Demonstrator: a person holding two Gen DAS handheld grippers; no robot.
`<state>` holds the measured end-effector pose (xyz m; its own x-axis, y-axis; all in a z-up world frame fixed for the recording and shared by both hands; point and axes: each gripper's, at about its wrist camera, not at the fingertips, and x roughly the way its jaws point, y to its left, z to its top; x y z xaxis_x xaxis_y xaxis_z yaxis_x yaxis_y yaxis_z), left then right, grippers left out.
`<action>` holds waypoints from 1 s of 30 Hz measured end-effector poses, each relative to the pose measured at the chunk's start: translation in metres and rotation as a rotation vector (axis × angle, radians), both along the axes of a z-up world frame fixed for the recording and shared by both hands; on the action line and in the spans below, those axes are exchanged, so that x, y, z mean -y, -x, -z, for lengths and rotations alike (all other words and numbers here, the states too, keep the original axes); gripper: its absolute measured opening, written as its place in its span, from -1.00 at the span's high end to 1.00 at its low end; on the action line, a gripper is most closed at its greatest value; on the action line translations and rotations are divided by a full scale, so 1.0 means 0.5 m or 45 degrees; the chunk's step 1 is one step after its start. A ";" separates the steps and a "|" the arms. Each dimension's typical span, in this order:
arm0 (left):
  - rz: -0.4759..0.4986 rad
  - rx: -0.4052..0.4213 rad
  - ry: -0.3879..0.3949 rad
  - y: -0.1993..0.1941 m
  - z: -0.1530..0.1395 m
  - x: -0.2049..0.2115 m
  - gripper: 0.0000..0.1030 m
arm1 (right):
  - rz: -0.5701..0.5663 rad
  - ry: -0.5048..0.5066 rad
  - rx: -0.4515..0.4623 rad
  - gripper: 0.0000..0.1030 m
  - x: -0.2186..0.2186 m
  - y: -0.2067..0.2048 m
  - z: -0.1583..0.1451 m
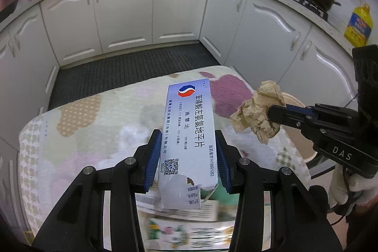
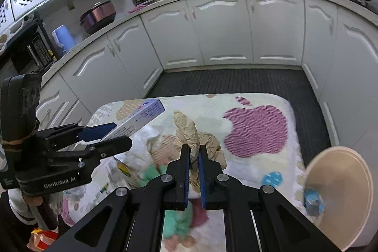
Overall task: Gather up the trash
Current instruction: 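Carry both items over the beige bin and open both grippers to drop them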
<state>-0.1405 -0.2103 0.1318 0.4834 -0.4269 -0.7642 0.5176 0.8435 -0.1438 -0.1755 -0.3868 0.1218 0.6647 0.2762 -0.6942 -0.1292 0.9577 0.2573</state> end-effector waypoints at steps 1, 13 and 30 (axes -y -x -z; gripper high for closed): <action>0.008 0.004 -0.002 0.006 -0.002 0.013 0.20 | 0.014 0.004 0.002 0.87 0.012 0.008 -0.001; 0.150 0.027 -0.009 0.085 -0.021 0.217 0.19 | 0.248 0.037 0.012 0.87 0.202 0.117 -0.002; 0.286 -0.129 -0.025 0.115 0.078 0.490 0.17 | 0.556 0.090 -0.097 0.87 0.424 0.219 0.068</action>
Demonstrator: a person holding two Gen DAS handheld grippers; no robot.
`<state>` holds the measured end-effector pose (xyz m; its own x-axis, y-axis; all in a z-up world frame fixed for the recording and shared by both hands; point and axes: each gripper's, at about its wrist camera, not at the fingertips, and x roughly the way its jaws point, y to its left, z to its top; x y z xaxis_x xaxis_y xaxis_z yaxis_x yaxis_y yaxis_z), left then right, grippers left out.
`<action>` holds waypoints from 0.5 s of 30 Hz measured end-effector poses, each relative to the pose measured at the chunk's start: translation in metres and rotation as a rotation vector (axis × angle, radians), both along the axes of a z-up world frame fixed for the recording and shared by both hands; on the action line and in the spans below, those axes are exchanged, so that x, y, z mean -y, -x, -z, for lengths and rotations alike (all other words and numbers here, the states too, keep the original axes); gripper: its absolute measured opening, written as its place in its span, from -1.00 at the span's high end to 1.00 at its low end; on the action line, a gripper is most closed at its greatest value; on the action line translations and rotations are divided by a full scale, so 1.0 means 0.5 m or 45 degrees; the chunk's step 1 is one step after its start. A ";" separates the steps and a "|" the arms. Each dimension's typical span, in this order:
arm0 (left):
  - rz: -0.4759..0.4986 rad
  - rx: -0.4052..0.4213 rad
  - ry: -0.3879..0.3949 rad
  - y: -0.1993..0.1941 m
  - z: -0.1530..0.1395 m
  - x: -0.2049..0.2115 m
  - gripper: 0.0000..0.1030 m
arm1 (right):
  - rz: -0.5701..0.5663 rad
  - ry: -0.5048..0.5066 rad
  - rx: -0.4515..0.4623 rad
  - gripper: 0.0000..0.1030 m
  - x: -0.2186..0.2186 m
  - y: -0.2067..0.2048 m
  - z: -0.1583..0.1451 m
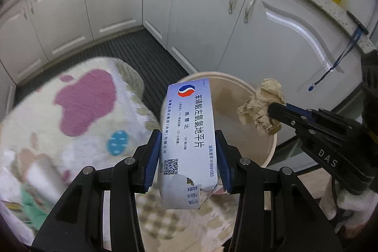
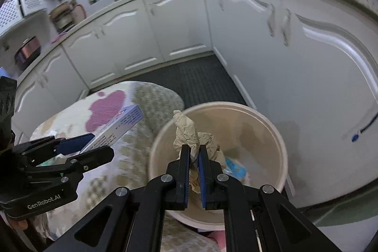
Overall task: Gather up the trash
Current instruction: 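Carry both items over the beige bin and open both grippers to drop them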
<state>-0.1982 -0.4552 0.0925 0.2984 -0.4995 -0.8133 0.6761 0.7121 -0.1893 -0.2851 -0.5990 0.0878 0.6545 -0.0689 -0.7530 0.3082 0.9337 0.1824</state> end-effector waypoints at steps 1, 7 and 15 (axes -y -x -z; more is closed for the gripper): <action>0.001 -0.010 0.000 -0.001 0.007 0.005 0.16 | 0.014 -0.005 -0.009 0.87 0.010 0.001 0.006; 0.038 -0.109 0.061 -0.012 0.044 0.041 0.00 | 0.113 -0.017 -0.025 0.74 0.052 -0.009 0.040; 0.021 -0.162 0.093 -0.018 0.056 0.023 -0.22 | 0.126 -0.061 -0.048 0.12 0.056 -0.012 0.061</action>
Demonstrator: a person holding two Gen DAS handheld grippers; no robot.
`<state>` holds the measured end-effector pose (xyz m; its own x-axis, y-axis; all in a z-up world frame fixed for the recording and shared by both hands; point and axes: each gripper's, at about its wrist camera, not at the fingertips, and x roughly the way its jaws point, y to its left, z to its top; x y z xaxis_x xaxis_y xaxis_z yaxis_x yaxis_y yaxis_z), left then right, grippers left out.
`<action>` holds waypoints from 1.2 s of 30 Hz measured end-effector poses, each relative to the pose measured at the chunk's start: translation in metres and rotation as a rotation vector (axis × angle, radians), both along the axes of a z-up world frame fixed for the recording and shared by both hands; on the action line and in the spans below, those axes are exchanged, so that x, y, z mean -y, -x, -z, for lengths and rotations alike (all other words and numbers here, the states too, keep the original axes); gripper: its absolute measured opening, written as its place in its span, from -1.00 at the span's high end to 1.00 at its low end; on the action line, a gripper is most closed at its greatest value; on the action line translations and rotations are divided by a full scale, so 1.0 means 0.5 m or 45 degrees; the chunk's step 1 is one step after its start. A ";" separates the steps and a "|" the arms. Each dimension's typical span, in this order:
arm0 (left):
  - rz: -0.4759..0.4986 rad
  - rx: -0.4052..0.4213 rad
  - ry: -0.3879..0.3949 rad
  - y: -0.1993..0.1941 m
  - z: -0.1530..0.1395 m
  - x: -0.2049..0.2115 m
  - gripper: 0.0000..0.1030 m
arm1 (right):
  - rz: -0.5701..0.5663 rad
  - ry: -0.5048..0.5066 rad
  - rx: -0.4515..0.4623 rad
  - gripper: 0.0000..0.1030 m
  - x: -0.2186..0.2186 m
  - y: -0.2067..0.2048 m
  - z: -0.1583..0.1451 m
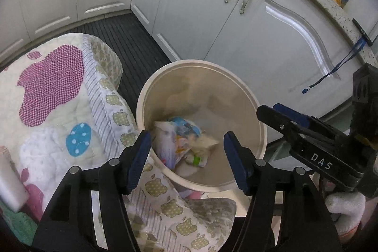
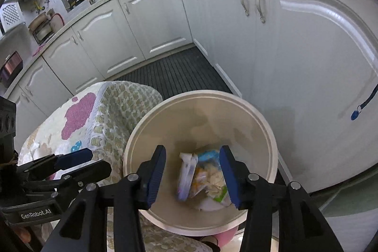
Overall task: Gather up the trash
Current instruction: 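Carry both items over the beige bin and open both grippers to drop them, then return both tools from the bin to the trash on the table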
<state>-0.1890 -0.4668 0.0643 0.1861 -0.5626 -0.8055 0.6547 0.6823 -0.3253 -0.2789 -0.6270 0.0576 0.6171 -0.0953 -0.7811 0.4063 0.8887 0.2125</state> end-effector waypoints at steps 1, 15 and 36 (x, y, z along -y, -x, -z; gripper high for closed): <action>-0.001 0.004 0.001 0.002 -0.001 -0.002 -0.22 | -0.004 -0.002 0.000 0.12 -0.004 0.001 0.001; -0.086 0.082 -0.004 0.006 -0.034 -0.044 -0.22 | -0.041 0.029 0.004 0.12 -0.046 -0.010 -0.011; -0.071 0.188 0.025 0.059 -0.092 -0.071 -0.22 | -0.022 0.042 0.033 0.12 -0.052 0.011 -0.044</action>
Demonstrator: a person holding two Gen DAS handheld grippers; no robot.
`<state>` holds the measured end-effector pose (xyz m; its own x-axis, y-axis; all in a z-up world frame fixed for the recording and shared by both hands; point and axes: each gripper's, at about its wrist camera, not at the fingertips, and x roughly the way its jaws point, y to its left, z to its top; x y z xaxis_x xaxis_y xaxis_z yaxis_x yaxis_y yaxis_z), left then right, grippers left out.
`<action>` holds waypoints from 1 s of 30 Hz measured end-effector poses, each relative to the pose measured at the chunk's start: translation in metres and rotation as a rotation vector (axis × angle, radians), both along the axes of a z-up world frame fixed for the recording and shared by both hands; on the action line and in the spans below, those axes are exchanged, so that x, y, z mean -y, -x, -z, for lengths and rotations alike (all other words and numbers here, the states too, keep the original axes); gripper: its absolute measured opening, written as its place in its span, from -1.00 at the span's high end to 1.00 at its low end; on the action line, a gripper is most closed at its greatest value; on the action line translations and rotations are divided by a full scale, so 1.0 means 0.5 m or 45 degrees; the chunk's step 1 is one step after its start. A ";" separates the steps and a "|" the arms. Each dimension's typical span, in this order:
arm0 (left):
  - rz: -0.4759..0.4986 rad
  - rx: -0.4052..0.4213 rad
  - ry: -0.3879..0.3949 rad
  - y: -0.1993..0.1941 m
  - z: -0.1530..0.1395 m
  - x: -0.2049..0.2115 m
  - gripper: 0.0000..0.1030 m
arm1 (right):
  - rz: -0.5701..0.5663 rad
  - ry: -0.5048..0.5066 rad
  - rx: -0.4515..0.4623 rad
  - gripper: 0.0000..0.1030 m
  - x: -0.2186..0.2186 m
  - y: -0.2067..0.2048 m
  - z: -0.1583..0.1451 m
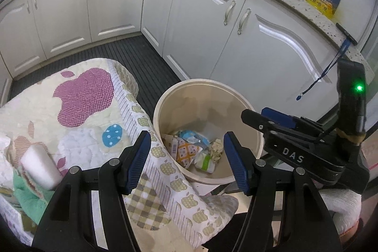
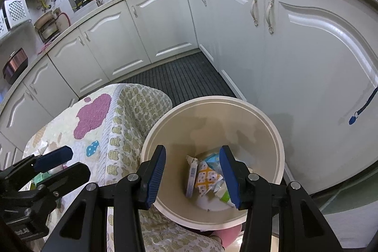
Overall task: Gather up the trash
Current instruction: 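Return both tools from the bin to the trash on the table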
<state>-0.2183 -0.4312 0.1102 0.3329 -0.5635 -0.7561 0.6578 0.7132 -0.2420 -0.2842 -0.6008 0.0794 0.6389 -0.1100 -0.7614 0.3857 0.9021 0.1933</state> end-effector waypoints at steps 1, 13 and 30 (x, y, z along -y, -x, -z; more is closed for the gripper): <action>-0.006 0.005 -0.001 0.003 -0.003 -0.003 -0.22 | -0.003 0.000 0.001 0.12 -0.002 0.001 0.000; -0.055 0.059 0.004 0.033 -0.027 -0.060 -0.22 | -0.049 -0.008 0.022 0.12 -0.041 0.000 -0.011; -0.225 0.022 -0.003 -0.007 -0.029 -0.296 -0.22 | -0.312 -0.065 0.030 0.11 -0.229 -0.076 -0.011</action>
<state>-0.2147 -0.2831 0.1249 0.4398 -0.4930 -0.7507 0.5261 0.8188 -0.2296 -0.2464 -0.4864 0.0849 0.6592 0.0886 -0.7468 0.1514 0.9571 0.2472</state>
